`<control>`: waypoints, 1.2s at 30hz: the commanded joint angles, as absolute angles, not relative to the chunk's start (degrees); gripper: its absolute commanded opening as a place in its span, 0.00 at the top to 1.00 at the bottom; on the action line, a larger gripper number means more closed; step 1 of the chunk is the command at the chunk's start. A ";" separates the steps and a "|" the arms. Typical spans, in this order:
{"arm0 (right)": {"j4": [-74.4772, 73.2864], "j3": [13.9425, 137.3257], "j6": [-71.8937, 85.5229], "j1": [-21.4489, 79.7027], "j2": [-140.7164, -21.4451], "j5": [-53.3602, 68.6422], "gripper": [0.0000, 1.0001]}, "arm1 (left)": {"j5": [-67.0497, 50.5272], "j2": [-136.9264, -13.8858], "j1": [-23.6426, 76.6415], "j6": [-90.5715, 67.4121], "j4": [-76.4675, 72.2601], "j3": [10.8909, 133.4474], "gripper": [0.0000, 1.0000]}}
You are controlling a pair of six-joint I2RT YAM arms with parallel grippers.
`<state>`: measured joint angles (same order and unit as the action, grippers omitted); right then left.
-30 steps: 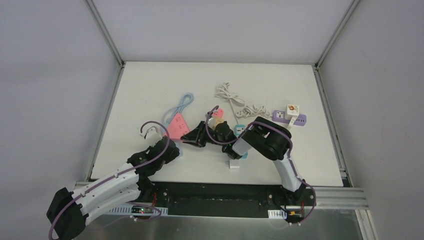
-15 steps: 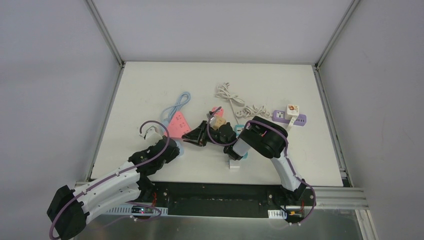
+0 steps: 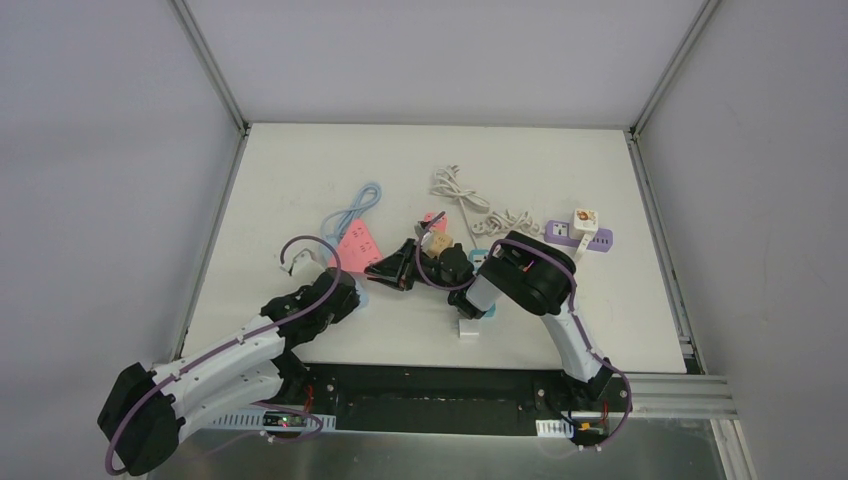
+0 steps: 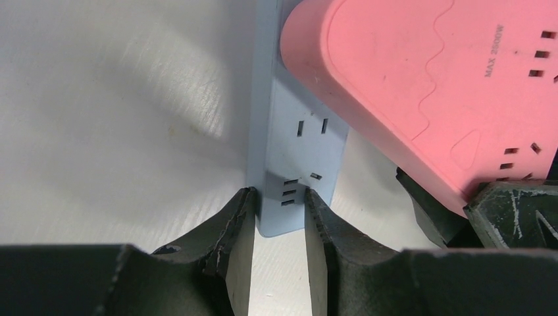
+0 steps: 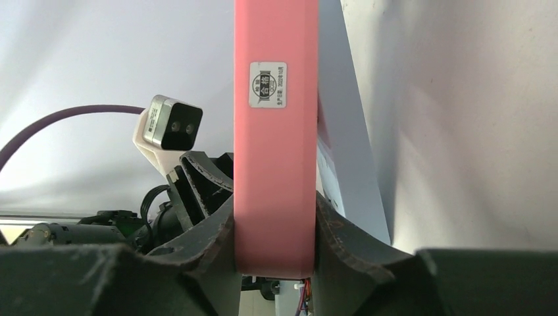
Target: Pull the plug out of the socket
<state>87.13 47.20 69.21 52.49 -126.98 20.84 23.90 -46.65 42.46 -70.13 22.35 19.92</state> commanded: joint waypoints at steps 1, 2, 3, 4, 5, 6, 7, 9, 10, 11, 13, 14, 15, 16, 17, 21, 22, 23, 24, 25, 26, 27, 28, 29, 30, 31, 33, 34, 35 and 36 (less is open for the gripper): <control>80.68 44.83 80.83 52.80 -127.64 16.88 1.00 | 14.91 -49.15 41.15 -69.37 34.27 17.26 0.71; 80.20 44.37 79.25 52.98 -127.66 16.28 1.00 | 14.20 -48.83 40.67 -69.08 34.30 17.59 0.71; 80.27 44.04 78.21 53.17 -127.96 15.92 1.00 | 13.37 -48.52 40.10 -68.71 34.33 17.91 0.71; 80.40 43.81 77.23 53.28 -128.37 15.65 1.00 | 12.47 -48.19 39.51 -68.34 34.36 18.40 0.71; 80.65 43.51 76.96 53.46 -128.73 15.38 1.00 | 11.35 -47.98 38.74 -67.91 34.25 18.77 0.71; 80.88 43.36 76.51 53.52 -129.10 15.24 1.00 | 10.28 -47.83 38.00 -67.52 34.08 19.21 0.71; 80.87 43.27 76.14 53.50 -129.37 15.09 1.00 | 9.26 -47.72 37.30 -67.12 33.94 19.57 0.71; 80.32 43.24 75.63 53.57 -129.55 14.72 1.00 | 7.10 -47.88 35.96 -66.46 33.84 20.30 0.71; 79.56 43.19 75.25 53.61 -129.36 14.50 1.00 | 6.19 -48.04 35.34 -66.17 33.84 20.63 0.71; 78.72 43.20 74.83 53.61 -129.11 14.30 1.00 | 5.37 -48.26 34.81 -65.92 33.84 20.98 0.71; 76.23 43.24 74.55 53.61 -128.58 13.59 1.00 | 3.68 -48.62 33.91 -65.62 33.77 21.47 0.71; 74.81 43.32 74.86 53.59 -128.32 13.23 1.00 | 2.77 -48.83 33.44 -65.50 33.52 21.57 0.71; 73.19 43.46 76.20 53.47 -128.10 12.97 1.00 | 1.99 -48.97 33.02 -65.40 33.24 21.61 0.71; 71.34 43.85 78.32 53.21 -127.99 13.46 1.00 | 1.47 -49.18 32.66 -65.39 33.03 21.70 0.71; 69.24 44.54 81.16 52.83 -128.05 14.73 1.00 | 1.23 -49.33 32.47 -65.39 33.03 21.80 0.72; 58.21 49.08 93.78 52.05 -127.52 22.36 1.00 | 1.29 -49.57 32.26 -65.26 33.24 21.38 0.72; 55.37 49.59 94.38 52.11 -126.63 22.44 1.00 | 1.38 -49.49 32.23 -65.37 33.22 21.17 0.72; 52.50 50.13 94.22 52.15 -125.68 22.37 1.00 | 1.47 -49.46 32.18 -65.39 33.22 21.04 0.72; 49.65 50.54 94.24 52.12 -125.05 22.33 1.00 | 1.60 -49.53 32.17 -65.39 33.22 21.08 0.73; 49.04 50.61 94.47 52.00 -124.96 22.37 1.00 | 1.75 -49.56 32.17 -65.32 33.35 21.09 0.73; 49.19 50.58 94.70 51.91 -125.24 22.34 1.00 | 1.88 -49.65 32.17 -65.24 33.44 21.26 0.73; 49.21 50.54 94.75 51.94 -125.57 22.18 1.00 | 2.04 -49.78 32.10 -65.14 33.55 21.36 0.73; 49.42 50.43 94.49 51.82 -126.04 22.03 1.00 | 2.10 -49.83 32.08 -65.08 33.62 21.40 0.73; 50.48 50.24 93.85 51.81 -126.55 21.91 1.00 | 2.13 -49.91 32.08 -65.04 33.66 21.44 0.73; 53.31 49.63 92.47 51.85 -127.21 21.55 1.00 | 2.19 -49.92 32.04 -65.00 33.60 21.44 0.73; 57.69 48.67 90.63 51.83 -127.80 20.59 1.00 | 2.22 -49.81 32.00 -64.91 33.58 21.45 0.73; 62.84 46.34 86.11 51.85 -128.11 17.80 1.00 | 2.28 -49.79 31.87 -64.65 33.50 21.57 0.73; 63.61 45.26 84.83 51.85 -128.14 16.89 1.00 | 2.26 -49.75 31.75 -64.46 33.50 21.68 0.73; 64.30 44.70 84.08 51.78 -128.33 16.36 1.00 | 2.33 -49.64 31.67 -64.23 33.56 21.85 0.73; 64.89 44.52 83.80 51.72 -128.63 16.25 1.00 | 2.37 -49.55 31.64 -63.98 33.46 22.02 0.73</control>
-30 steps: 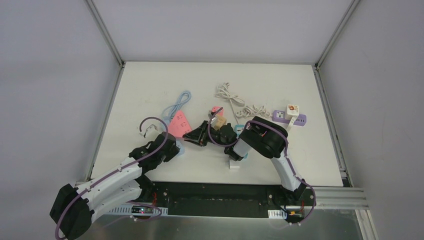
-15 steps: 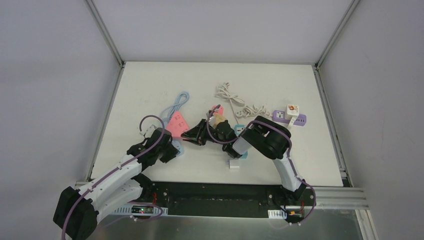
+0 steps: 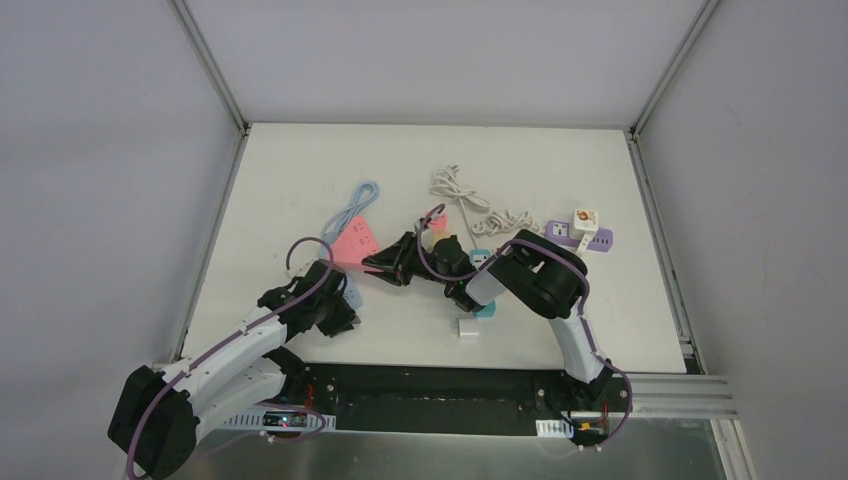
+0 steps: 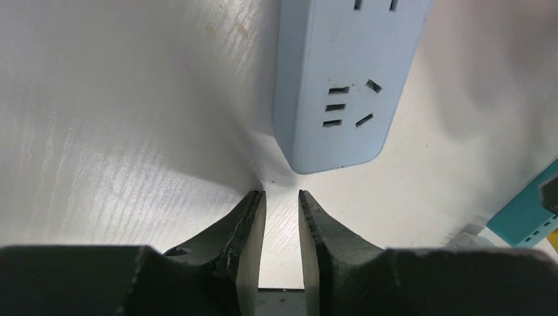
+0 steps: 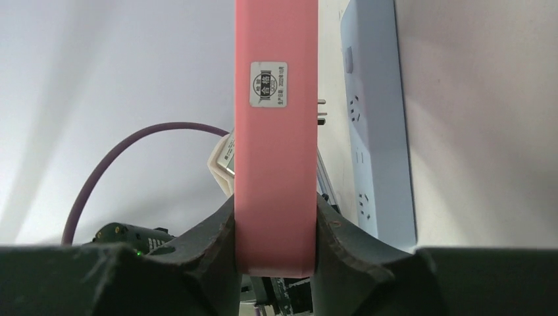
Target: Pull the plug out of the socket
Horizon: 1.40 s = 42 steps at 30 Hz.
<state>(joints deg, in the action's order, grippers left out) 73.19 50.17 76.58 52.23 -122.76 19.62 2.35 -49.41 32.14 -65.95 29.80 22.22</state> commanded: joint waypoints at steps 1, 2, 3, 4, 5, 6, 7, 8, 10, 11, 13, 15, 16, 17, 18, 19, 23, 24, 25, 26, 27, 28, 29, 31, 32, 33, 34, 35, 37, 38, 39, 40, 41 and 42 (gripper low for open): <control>65.06 44.47 84.08 51.72 -128.97 16.30 1.00 | 2.35 -49.30 31.64 -63.86 33.36 22.18 0.73; 65.46 44.52 84.71 51.75 -129.28 16.61 1.00 | 2.37 -49.00 31.64 -63.77 33.25 22.29 0.72; 66.07 44.55 85.44 51.63 -129.56 16.88 1.00 | 2.42 -48.51 31.62 -63.60 33.04 22.50 0.72; 66.39 44.75 85.97 51.62 -129.63 17.00 1.00 | 2.48 -47.99 31.64 -63.49 32.97 22.73 0.72; 66.42 44.97 86.27 51.67 -129.45 17.04 1.00 | 2.58 -47.38 31.62 -63.27 33.10 22.99 0.71; 66.32 45.16 86.24 51.63 -129.13 17.05 1.00 | 2.77 -46.80 31.56 -62.90 33.50 23.40 0.70; 66.08 45.36 86.22 51.63 -128.74 17.13 1.00 | 3.10 -46.24 31.56 -62.35 34.26 24.05 0.70; 65.45 45.64 86.01 51.52 -128.23 17.26 1.00 | 3.60 -45.49 31.55 -61.82 35.25 24.79 0.69; 63.72 46.32 85.32 51.31 -127.25 17.44 1.00 | 4.72 -44.44 31.55 -60.66 38.16 27.01 0.68; 63.13 46.46 84.99 51.23 -126.67 17.46 1.00 | 5.34 -43.97 31.55 -59.95 39.34 28.13 0.67; 62.76 46.59 84.21 51.19 -125.42 17.49 1.00 | 6.73 -43.06 31.55 -58.78 42.11 30.41 0.65; 62.71 46.65 83.39 51.22 -124.28 17.45 1.00 | 8.35 -42.00 31.55 -57.72 44.83 32.74 0.63; 62.32 46.67 82.77 51.20 -123.59 17.30 1.00 | 9.28 -41.34 31.55 -57.21 46.03 33.80 0.62; 61.16 46.55 82.12 51.22 -122.71 16.87 1.00 | 10.19 -40.91 31.55 -56.88 47.22 34.78 0.62; 59.92 46.39 81.23 51.19 -121.79 16.14 1.00 | 11.22 -40.35 31.55 -56.53 48.36 35.80 0.61; 58.37 46.24 80.49 51.19 -120.70 15.30 1.00 | 12.54 -39.89 31.55 -56.25 49.55 36.71 0.60; 51.22 44.98 78.61 51.19 -116.91 10.83 1.00 | 16.94 -38.24 31.55 -55.13 53.29 39.85 0.57; 48.88 44.66 78.69 51.23 -116.09 8.95 1.00 | 17.83 -37.95 31.55 -54.92 53.80 40.35 0.56; 47.17 44.26 78.64 51.23 -115.42 7.66 1.00 | 18.44 -37.68 31.55 -54.62 54.24 40.75 0.56; 45.98 43.95 78.96 51.24 -115.04 6.70 1.00 | 19.02 -37.54 31.55 -54.44 54.52 41.11 0.55; 44.64 43.79 79.45 51.22 -114.78 5.90 1.00 | 19.28 -37.38 31.55 -54.34 54.58 41.27 0.54; 43.54 43.93 79.86 51.22 -114.77 5.52 1.00 | 19.41 -37.29 31.55 -54.28 54.56 41.37 0.53; 42.26 44.13 80.14 51.21 -114.97 5.27 1.00 | 19.38 -37.31 31.55 -54.23 54.36 41.39 0.52; 40.56 44.73 80.69 51.23 -115.49 5.01 1.00 | 19.00 -37.43 31.55 -54.15 53.89 41.19 0.51; 40.26 45.08 80.79 51.25 -115.87 5.09 1.00 | 18.79 -37.52 31.55 -54.06 53.68 41.10 0.51; 39.89 45.44 80.97 51.31 -116.18 5.26 0.98 | 18.49 -37.60 31.55 -53.93 53.36 41.01 0.50; 39.82 45.82 80.97 51.28 -116.58 5.60 0.94 | 18.20 -37.80 31.55 -53.84 53.15 40.96 0.50; 39.77 46.14 80.95 51.28 -116.89 6.07 0.89 | 18.07 -37.87 31.55 -53.73 53.09 41.00 0.49; 39.73 46.70 80.69 51.47 -117.15 6.86 0.74 | 18.04 -38.05 31.55 -53.55 53.10 41.09 0.48; 39.66 46.98 80.23 51.57 -117.05 7.07 0.67 | 17.97 -38.09 31.55 -53.41 53.02 41.13 0.47; 39.50 47.14 79.90 51.63 -116.88 7.11 0.60 | 17.98 -38.14 31.55 -53.30 53.04 41.20 0.47; 39.42 47.34 79.16 51.73 -116.54 7.21 0.54 | 17.88 -38.07 31.55 -53.19 53.00 41.22 0.47; 39.11 47.56 78.63 51.77 -116.24 7.32 0.49 | 17.88 -38.08 31.55 -53.04 53.00 41.34 0.46; 38.68 47.84 78.02 51.80 -115.80 7.50 0.44 | 17.77 -38.06 31.55 -52.92 53.00 41.43 0.46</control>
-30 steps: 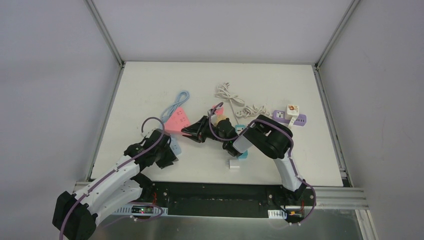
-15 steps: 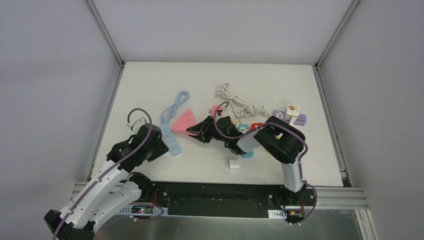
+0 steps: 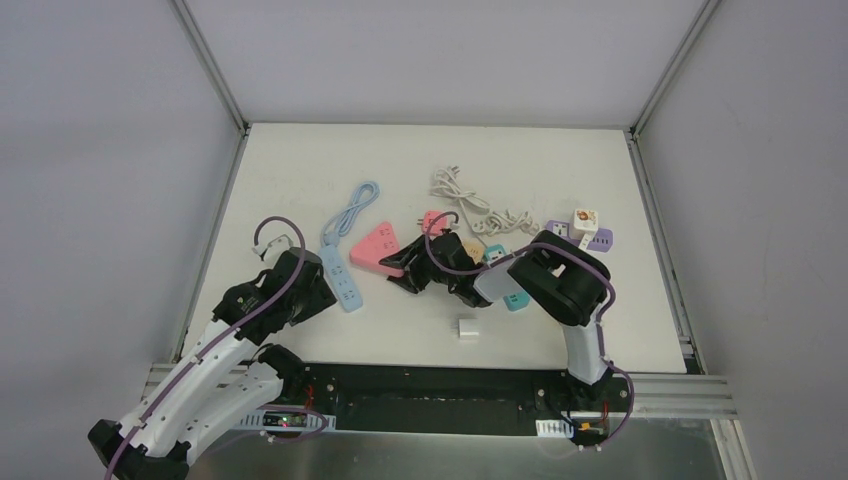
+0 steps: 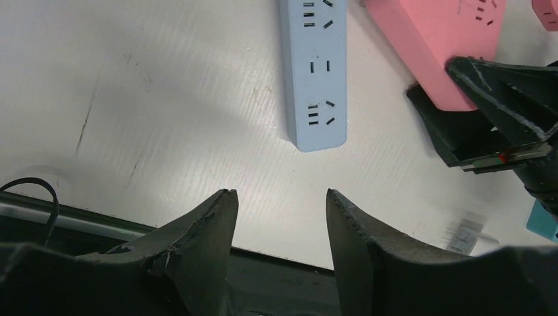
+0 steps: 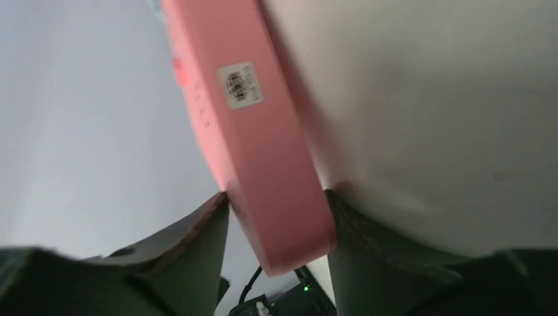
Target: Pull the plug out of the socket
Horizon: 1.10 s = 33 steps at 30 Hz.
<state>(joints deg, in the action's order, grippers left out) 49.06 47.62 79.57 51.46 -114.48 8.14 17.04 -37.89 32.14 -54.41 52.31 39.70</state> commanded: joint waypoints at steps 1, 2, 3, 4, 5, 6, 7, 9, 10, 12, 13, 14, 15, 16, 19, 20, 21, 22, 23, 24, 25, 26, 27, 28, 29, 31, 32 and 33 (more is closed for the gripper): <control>38.44 48.21 77.02 51.85 -115.26 7.81 0.41 | 17.76 -38.06 31.55 -52.83 53.04 41.54 0.46; 37.78 48.50 76.30 51.78 -114.61 7.87 0.37 | 17.75 -38.05 31.55 -52.64 53.13 41.63 0.45; 37.15 48.62 75.35 51.85 -113.75 7.75 0.34 | 17.80 -38.03 31.55 -52.54 53.10 41.72 0.45; 36.41 48.87 74.30 51.80 -113.01 7.38 0.31 | 17.83 -37.98 31.55 -52.41 53.09 41.87 0.45; 35.29 49.13 73.54 51.76 -111.82 7.14 0.29 | 17.84 -37.92 31.55 -52.28 53.13 42.04 0.44; 34.18 49.47 72.42 51.73 -111.01 6.98 0.26 | 17.84 -37.95 31.55 -52.08 53.20 42.16 0.44; 32.97 50.00 71.17 51.72 -110.28 6.90 0.25 | 17.84 -37.92 31.55 -51.88 53.21 42.30 0.44; 30.60 51.61 68.78 51.68 -108.92 6.86 0.23 | 17.86 -38.03 31.55 -51.49 53.22 42.60 0.43; 29.28 52.26 67.68 51.72 -108.23 6.58 0.22 | 17.84 -38.05 31.55 -51.20 53.30 42.81 0.43; 26.67 53.38 65.25 51.76 -106.66 5.38 0.21 | 17.96 -37.95 31.55 -50.78 53.56 43.16 0.43; 25.13 53.90 64.02 51.73 -105.68 4.51 0.21 | 18.00 -37.90 31.55 -50.58 53.73 43.29 0.42; 23.58 54.40 62.27 51.76 -104.78 3.45 0.20 | 18.08 -37.72 31.55 -50.29 53.89 43.42 0.42; 22.10 54.85 60.85 51.72 -103.70 2.62 0.20 | 18.12 -37.56 31.55 -50.03 54.03 43.56 0.42; 20.25 55.45 59.51 51.70 -102.66 1.50 0.19 | 18.18 -37.35 31.55 -49.87 54.23 43.66 0.42; 15.37 56.82 54.75 51.63 -98.63 -2.89 0.18 | 18.11 -36.73 31.55 -49.15 54.34 43.77 0.40; 14.03 57.30 52.93 51.55 -97.34 -3.73 0.17 | 18.13 -36.55 31.55 -48.90 54.32 43.77 0.40; 12.59 57.77 51.12 51.32 -96.05 -4.13 0.17 | 17.92 -36.50 31.55 -48.74 54.32 43.78 0.40; 10.81 58.36 49.03 51.10 -94.73 -4.75 0.17 | 17.83 -36.31 31.55 -48.59 54.39 43.86 0.39; 8.99 58.87 47.01 50.88 -93.48 -5.42 0.17 | 17.63 -36.23 31.55 -48.41 54.48 43.93 0.39; 6.81 59.61 44.60 50.65 -92.04 -6.51 0.17 | 17.46 -36.09 31.55 -48.16 54.42 43.94 0.38; 4.68 60.12 42.29 50.45 -90.71 -7.90 0.17 | 17.36 -35.90 31.55 -48.03 54.41 43.90 0.38; 2.35 60.57 39.93 50.26 -89.06 -9.73 0.17 | 17.18 -35.74 31.55 -47.73 54.33 43.98 0.37; -0.38 60.96 37.57 50.06 -87.56 -12.20 0.17 | 17.00 -35.67 31.55 -47.32 54.27 44.03 0.37; -3.21 61.21 34.70 49.76 -86.03 -14.84 0.16 | 16.90 -35.66 31.55 -47.01 54.28 44.22 0.36; -5.74 61.26 32.68 49.34 -84.39 -17.76 0.15 | 16.74 -35.71 31.55 -46.61 54.33 44.34 0.36; -9.73 60.78 29.91 48.02 -80.94 -23.21 0.12 | 16.39 -35.92 31.55 -45.67 54.23 44.58 0.35; -10.94 60.16 28.41 47.28 -79.10 -25.18 0.11 | 16.09 -36.02 31.55 -45.22 54.01 44.71 0.34; -11.58 59.27 26.84 46.59 -77.19 -26.58 0.10 | 15.93 -36.13 31.55 -44.85 53.85 44.78 0.34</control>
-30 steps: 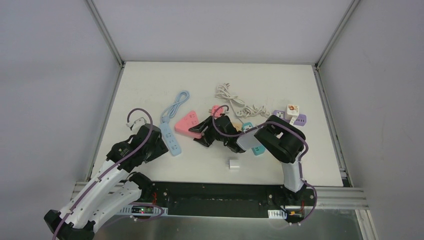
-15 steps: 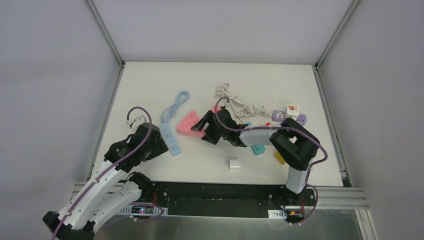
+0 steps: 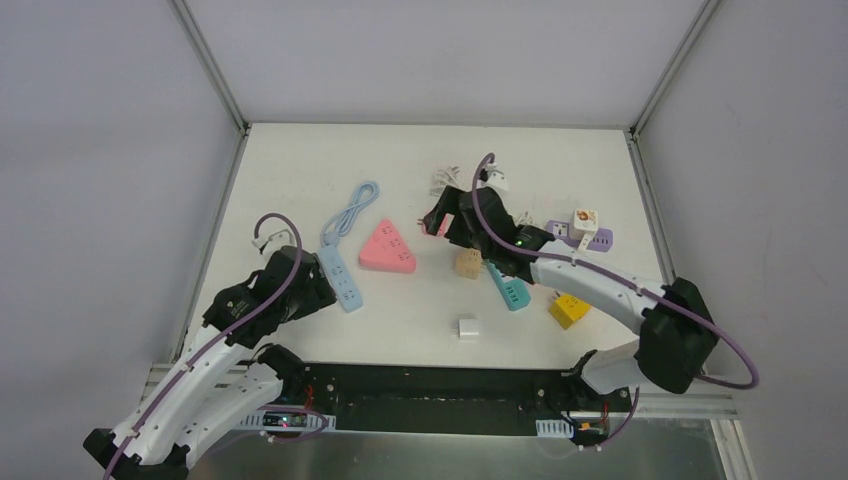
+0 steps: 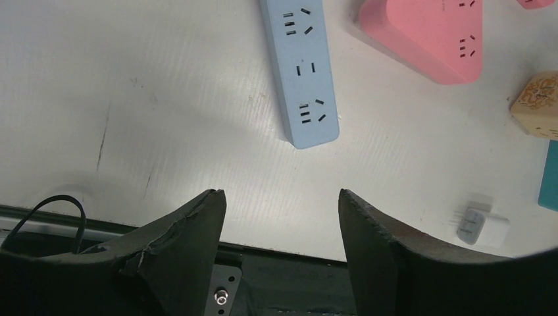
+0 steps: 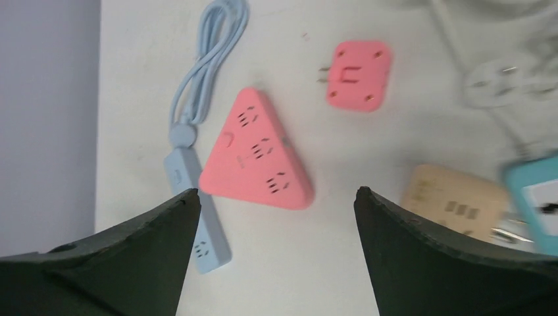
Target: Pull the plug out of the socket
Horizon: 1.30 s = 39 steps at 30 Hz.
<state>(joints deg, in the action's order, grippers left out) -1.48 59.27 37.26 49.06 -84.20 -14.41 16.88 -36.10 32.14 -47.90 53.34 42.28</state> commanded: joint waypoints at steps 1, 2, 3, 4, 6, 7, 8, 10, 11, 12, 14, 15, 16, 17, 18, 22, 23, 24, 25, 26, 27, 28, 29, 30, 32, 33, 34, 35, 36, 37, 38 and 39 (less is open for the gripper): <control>-12.09 58.49 25.16 45.97 -74.72 -27.99 0.10 | 15.75 -36.28 31.55 -44.49 53.70 45.02 0.33; -12.39 57.60 23.42 45.55 -73.09 -29.88 0.09 | 15.51 -36.32 31.55 -44.07 53.33 45.15 0.33; -12.91 56.39 22.07 45.19 -71.42 -33.65 0.07 | 15.16 -36.38 31.55 -43.66 52.86 45.17 0.32; -13.07 55.29 20.58 44.61 -70.03 -36.63 0.05 | 14.89 -36.39 31.55 -43.20 52.25 45.25 0.31; -13.02 53.20 17.57 43.39 -67.73 -42.27 0.03 | 14.53 -36.52 31.55 -42.54 51.01 45.26 0.27; -12.89 52.32 15.83 42.62 -66.91 -44.70 0.03 | 14.40 -36.66 31.55 -42.02 50.29 45.26 0.25; -12.48 51.51 14.28 41.45 -66.41 -47.06 0.02 | 14.31 -36.83 31.55 -41.49 49.57 45.26 0.22; -11.54 50.00 11.04 39.55 -66.23 -50.85 0.02 | 14.33 -37.36 31.55 -40.45 48.30 45.39 0.17; -11.32 49.67 9.62 38.48 -66.52 -51.94 0.01 | 14.35 -37.70 31.55 -39.97 47.65 45.43 0.14; -11.26 49.55 8.81 36.97 -66.98 -52.56 0.01 | 14.46 -38.03 31.55 -39.55 47.18 45.46 0.11; -11.69 50.05 7.94 34.59 -68.45 -54.49 0.01 | 14.80 -38.88 31.55 -39.07 46.21 45.54 0.03; -11.99 50.51 7.33 33.47 -69.11 -55.05 0.01 | 14.89 -39.25 31.55 -38.84 45.40 45.53 0.01; -12.10 50.84 7.00 32.50 -69.77 -55.58 0.00 | 14.83 -39.69 31.55 -38.54 44.75 45.60 0.01; -12.31 51.29 6.87 31.14 -70.19 -55.42 0.00 | 14.73 -40.11 31.55 -38.25 44.15 45.68 0.01; -12.64 51.77 6.90 29.68 -70.48 -54.37 0.00 | 14.63 -40.64 31.55 -37.90 43.55 45.77 0.01; -16.56 54.25 9.79 21.22 -70.99 -43.43 0.00 | 14.00 -43.19 31.55 -37.02 40.96 46.10 0.01; -17.92 54.97 11.06 18.44 -71.28 -39.88 0.00 | 13.67 -43.92 31.55 -36.96 40.06 45.95 0.01; -19.42 55.54 12.38 15.94 -71.73 -36.70 0.00 | 13.27 -44.57 31.55 -36.92 38.94 45.82 0.01; -20.49 55.92 13.64 13.28 -72.05 -34.06 0.00 | 12.66 -45.23 31.55 -36.91 37.90 45.72 0.01; -21.12 55.93 14.57 11.07 -72.21 -31.10 0.00 | 11.94 -46.05 31.55 -36.85 36.99 45.70 0.01; -21.25 55.73 15.25 8.79 -72.32 -28.18 0.00 | 11.10 -46.85 31.55 -36.78 36.24 45.89 0.01; -21.27 55.33 16.07 6.66 -72.33 -25.39 0.00 | 10.52 -47.79 31.55 -36.60 35.85 46.10 0.01; -21.04 54.98 16.80 4.53 -72.48 -21.36 0.00 | 10.07 -48.77 31.55 -36.38 35.52 46.44 0.01; -20.43 54.60 17.42 1.80 -72.69 -18.17 0.01 | 9.88 -49.60 31.55 -36.17 35.32 46.75 0.01; -19.01 54.16 17.58 -0.91 -73.44 -13.14 0.03 | 9.60 -51.33 31.55 -35.95 34.89 47.15 0.01; -18.76 54.46 17.62 -1.87 -74.11 -12.01 0.04 | 9.42 -52.10 31.55 -35.99 34.58 47.29 0.02; -18.94 55.05 17.46 -2.33 -75.24 -11.47 0.06 | 9.07 -52.79 31.55 -36.07 34.14 47.43 0.02; -19.56 55.84 17.30 -2.57 -76.03 -11.32 0.08 | 8.48 -53.30 31.55 -36.26 33.42 47.45 0.02; -20.39 56.56 17.19 -2.63 -76.98 -11.15 0.10 | 7.94 -53.83 31.55 -36.41 32.95 47.58 0.02; -21.04 57.11 17.04 -2.68 -77.69 -10.94 0.12 | 7.51 -54.24 31.55 -36.53 32.61 47.65 0.02; -21.28 57.28 16.86 -2.72 -78.11 -10.78 0.15 | 7.11 -54.56 31.55 -36.56 32.39 47.91 0.02; -21.49 57.30 16.66 -2.72 -78.43 -10.62 0.17 | 6.76 -54.95 31.55 -36.56 32.28 48.18 0.02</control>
<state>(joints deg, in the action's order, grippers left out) -19.59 54.26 16.27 -2.55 -76.93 -15.46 9.26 -54.04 32.14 -37.19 34.81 45.60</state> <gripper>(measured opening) 0.867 0.980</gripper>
